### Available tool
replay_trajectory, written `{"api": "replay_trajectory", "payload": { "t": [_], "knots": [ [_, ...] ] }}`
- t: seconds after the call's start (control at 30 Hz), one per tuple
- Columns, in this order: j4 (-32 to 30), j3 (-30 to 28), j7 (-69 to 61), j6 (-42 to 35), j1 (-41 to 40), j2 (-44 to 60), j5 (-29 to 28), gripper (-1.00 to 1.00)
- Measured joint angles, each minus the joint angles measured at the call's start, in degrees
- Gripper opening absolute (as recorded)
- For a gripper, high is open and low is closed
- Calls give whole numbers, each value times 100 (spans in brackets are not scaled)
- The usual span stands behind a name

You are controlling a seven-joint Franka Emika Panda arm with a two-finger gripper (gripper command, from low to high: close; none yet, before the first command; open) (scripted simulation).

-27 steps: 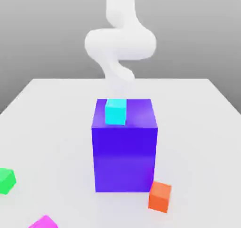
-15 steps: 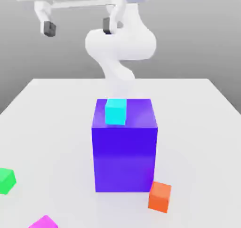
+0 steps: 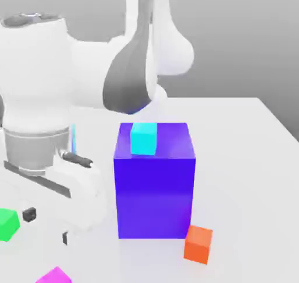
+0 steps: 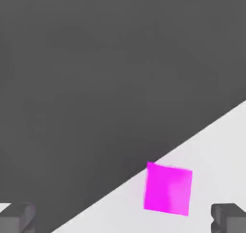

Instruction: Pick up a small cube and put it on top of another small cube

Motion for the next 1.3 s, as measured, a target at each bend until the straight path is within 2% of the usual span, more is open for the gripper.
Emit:
{"api": "replay_trajectory", "payload": {
  "t": [0.23, 0.27, 0.47, 0.63, 0.93, 1.17, 1.3],
  "knots": [
    [216, 55, 50, 752, -207, 1457, 265, 0],
    [246, 75, 36, 848, -224, 1587, 284, -100],
    [260, 85, 32, 903, -231, 1651, 293, -100],
    [84, -18, 123, 312, -163, 886, 182, -100],
    [-501, -790, 1302, 54, -613, 91, 553, -100],
    [-977, -1559, 2553, -43, -897, -456, 510, -100],
    [-1026, -1491, 2517, 421, -1106, 3, 899, -100]
  ]
}}
